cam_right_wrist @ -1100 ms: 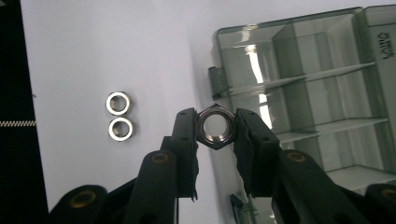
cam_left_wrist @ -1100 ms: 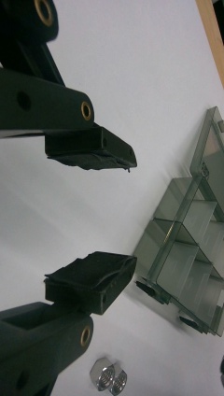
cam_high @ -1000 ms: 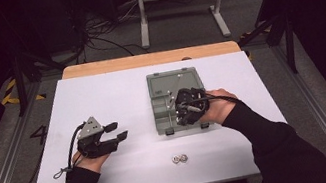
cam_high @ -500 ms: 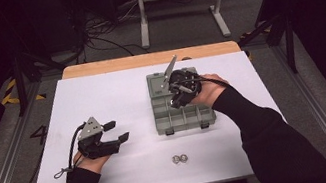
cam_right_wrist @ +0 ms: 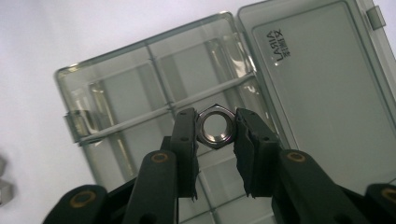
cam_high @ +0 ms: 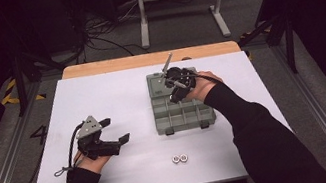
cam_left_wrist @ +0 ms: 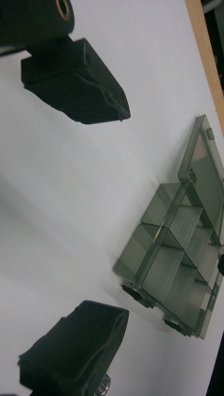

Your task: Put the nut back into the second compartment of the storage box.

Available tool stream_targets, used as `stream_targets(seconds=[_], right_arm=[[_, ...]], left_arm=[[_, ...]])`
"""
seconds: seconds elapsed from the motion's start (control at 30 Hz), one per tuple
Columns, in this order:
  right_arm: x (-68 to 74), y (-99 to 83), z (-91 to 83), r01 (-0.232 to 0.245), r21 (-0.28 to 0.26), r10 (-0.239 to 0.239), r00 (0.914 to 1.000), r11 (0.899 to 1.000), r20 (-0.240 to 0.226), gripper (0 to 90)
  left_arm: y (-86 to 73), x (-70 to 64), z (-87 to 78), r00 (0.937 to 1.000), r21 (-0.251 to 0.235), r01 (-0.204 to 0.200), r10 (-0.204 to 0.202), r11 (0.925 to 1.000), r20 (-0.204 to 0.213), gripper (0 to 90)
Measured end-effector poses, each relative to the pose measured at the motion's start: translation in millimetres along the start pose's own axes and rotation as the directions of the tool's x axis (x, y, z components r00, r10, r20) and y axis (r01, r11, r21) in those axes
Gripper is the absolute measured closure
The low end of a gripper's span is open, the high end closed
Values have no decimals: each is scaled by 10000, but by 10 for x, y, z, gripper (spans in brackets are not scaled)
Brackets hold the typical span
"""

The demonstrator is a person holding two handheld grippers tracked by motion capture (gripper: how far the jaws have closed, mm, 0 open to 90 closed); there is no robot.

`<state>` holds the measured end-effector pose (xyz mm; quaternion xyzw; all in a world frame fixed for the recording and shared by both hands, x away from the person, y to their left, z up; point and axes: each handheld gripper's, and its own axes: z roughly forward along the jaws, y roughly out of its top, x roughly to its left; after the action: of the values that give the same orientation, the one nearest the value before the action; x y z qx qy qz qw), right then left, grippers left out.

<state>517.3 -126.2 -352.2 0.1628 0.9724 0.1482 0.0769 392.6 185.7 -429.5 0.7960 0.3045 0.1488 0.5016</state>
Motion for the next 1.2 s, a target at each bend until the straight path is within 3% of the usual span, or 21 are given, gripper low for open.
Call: stream_targets(seconds=[0.3,0.4,0.8,1.2], right_arm=[[-116,-9,147,-376,183,375,9993,9991,68,701],[-137,-15,234,-441,303,441,9990,9986,12,701],[-167,-42,416,-566,630,576,9982,9964,-137,701],[-144,-23,563,-508,975,542,9980,9939,-325,699]], left_arm=[[2,5,-11,9997,-75,70,-72,9999,-218,20],[0,1,0,9985,68,-15,19,10000,-548,7],[9,-11,-36,9989,-275,-102,90,9996,-454,2],[2,-3,-21,9991,-100,-41,36,9999,-430,5]])
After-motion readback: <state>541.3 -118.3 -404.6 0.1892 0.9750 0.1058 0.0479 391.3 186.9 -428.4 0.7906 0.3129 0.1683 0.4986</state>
